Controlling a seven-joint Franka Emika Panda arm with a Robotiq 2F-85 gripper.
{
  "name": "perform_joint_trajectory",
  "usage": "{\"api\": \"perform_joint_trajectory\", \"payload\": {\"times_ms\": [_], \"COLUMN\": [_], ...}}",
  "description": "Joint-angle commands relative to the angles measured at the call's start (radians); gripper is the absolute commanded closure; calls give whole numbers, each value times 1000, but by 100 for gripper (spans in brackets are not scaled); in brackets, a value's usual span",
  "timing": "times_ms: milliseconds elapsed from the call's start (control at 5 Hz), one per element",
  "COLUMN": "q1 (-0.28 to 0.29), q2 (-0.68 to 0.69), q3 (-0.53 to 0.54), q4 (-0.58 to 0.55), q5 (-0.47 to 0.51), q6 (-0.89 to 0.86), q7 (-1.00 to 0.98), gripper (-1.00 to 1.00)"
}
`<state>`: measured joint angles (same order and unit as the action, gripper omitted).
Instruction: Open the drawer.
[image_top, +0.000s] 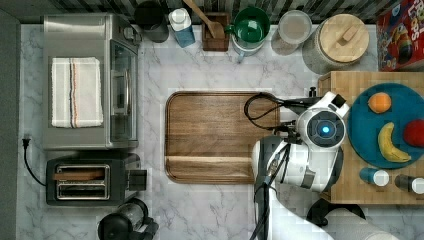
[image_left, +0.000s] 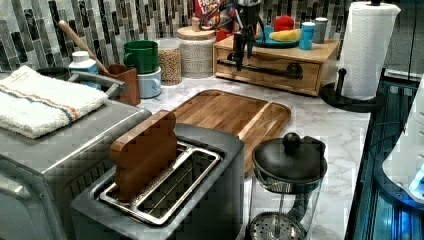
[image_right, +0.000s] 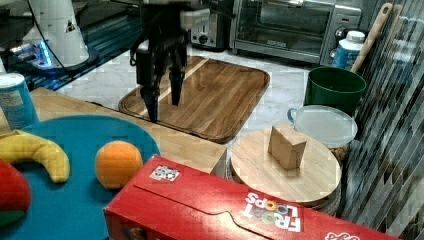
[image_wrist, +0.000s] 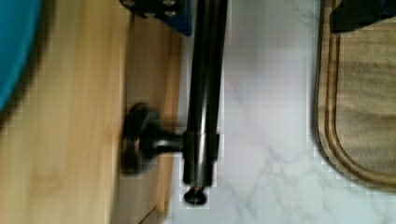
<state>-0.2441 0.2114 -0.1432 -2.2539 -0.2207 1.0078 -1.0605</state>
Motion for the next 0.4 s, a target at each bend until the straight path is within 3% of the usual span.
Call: {"api": "perform_joint_trajectory", "payload": {"times_ms": [200,400], "q1": [0,7], "q2": [1,19], "q3": [-23,-18], "q4": [-26,-22], "q5": [-49,-45], "q6": [126,139], "q7": [54,74], "gripper": [-100,-100]}}
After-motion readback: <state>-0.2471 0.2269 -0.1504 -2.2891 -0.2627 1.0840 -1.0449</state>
